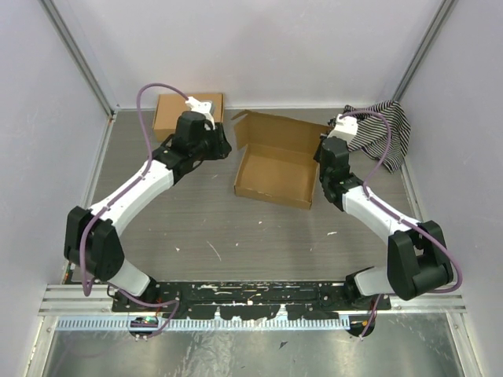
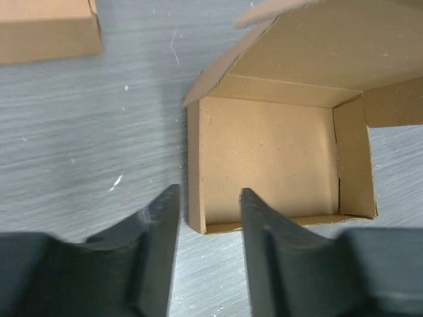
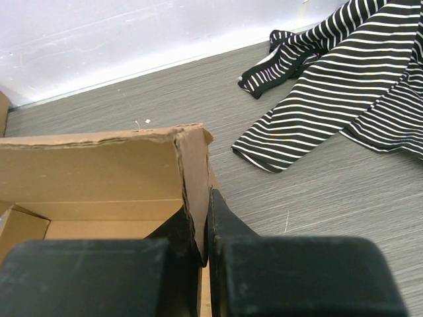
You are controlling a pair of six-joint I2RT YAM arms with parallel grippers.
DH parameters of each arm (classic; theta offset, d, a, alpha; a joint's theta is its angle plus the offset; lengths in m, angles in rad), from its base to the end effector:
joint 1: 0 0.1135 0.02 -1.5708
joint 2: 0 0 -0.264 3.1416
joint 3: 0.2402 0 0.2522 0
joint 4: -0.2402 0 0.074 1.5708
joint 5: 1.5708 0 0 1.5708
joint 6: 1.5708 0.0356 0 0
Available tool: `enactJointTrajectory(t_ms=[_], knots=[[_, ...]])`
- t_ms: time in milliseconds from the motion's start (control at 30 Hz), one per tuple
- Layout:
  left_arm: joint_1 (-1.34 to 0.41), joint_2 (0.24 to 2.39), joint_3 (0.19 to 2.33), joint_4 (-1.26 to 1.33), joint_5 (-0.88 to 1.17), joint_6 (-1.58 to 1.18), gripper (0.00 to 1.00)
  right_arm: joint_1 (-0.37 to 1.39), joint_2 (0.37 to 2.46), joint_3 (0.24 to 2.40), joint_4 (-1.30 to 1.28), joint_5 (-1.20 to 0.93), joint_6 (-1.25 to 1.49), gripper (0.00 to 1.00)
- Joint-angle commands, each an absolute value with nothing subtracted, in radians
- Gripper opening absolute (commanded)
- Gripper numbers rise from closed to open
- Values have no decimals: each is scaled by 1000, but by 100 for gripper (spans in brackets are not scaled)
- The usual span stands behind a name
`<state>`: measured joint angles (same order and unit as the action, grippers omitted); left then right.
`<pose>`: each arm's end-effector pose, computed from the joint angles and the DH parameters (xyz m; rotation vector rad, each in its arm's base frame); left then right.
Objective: Fold the paper box
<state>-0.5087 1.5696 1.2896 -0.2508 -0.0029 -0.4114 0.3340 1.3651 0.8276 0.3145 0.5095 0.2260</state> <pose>0.3199 -0.1783 0.3120 0.1028 2.1474 -0.5437 0.2983 0.0851 0.2748 0.2656 1.7453 -0.0511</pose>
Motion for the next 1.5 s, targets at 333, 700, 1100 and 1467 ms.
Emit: enactJointTrajectory(t_ms=[333, 700, 1100, 1467], knots=[[-509, 1712, 1532, -272, -64, -328, 58, 338, 1347, 849, 279, 487, 269, 1], [-509, 1815, 1671, -388, -149, -315, 60, 339, 1360, 880, 261, 462, 249, 1], [-509, 1833, 1643, -310, -11, -394, 45, 339, 1377, 904, 236, 438, 261, 1], [-510, 1811, 1589, -262, 72, -462, 20, 339, 1381, 919, 198, 433, 285, 1]])
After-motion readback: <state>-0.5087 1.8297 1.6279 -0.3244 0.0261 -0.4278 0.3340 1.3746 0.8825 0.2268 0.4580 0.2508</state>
